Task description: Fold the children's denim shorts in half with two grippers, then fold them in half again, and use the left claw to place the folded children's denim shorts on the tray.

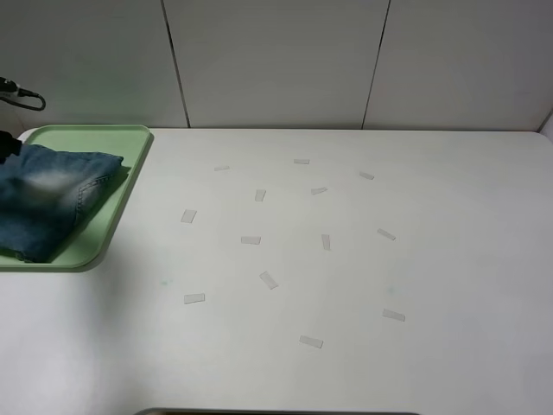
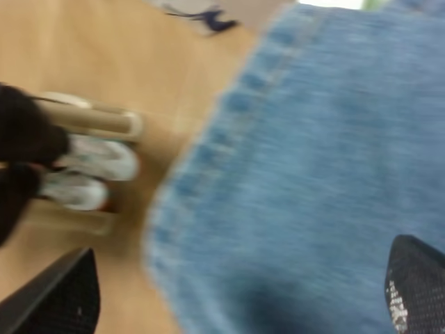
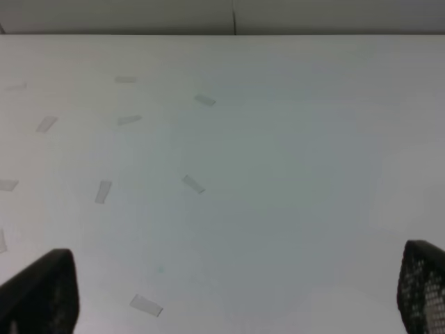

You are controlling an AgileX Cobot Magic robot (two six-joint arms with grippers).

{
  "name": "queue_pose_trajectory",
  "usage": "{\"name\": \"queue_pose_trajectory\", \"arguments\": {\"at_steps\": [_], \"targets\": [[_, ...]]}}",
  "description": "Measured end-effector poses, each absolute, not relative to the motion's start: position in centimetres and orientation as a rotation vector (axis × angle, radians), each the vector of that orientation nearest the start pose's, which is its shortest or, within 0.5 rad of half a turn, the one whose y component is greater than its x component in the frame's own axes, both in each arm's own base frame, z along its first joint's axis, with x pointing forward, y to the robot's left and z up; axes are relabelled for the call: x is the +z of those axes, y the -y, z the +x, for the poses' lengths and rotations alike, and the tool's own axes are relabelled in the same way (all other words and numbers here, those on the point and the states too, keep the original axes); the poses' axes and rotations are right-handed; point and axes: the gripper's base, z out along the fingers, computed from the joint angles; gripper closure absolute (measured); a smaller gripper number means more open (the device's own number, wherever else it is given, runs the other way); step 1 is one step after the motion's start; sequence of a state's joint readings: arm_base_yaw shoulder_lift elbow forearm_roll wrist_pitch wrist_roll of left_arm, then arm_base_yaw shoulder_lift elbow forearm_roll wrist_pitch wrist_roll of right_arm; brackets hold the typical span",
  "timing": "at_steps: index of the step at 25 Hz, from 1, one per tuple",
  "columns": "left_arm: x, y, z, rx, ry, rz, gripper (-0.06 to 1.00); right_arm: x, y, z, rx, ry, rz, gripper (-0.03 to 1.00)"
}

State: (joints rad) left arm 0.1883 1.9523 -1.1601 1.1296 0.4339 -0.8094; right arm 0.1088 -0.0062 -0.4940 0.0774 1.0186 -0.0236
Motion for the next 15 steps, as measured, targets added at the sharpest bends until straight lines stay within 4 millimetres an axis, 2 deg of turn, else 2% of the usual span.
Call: {"name": "queue_pose_trajectory", "arguments": {"at_steps": [7, 15], "targets": [[12.4, -8.1, 36.7, 0.433, -2.557, 0.151, 0.13, 27.9, -0.6, -0.4, 0.147, -1.998, -0.134, 0.27], [11.0, -6.5, 35.7, 0.261, -2.514, 0.284, 0.13, 27.9, -0.6, -0.4, 0.147, -1.998, -0.134, 0.27]]}}
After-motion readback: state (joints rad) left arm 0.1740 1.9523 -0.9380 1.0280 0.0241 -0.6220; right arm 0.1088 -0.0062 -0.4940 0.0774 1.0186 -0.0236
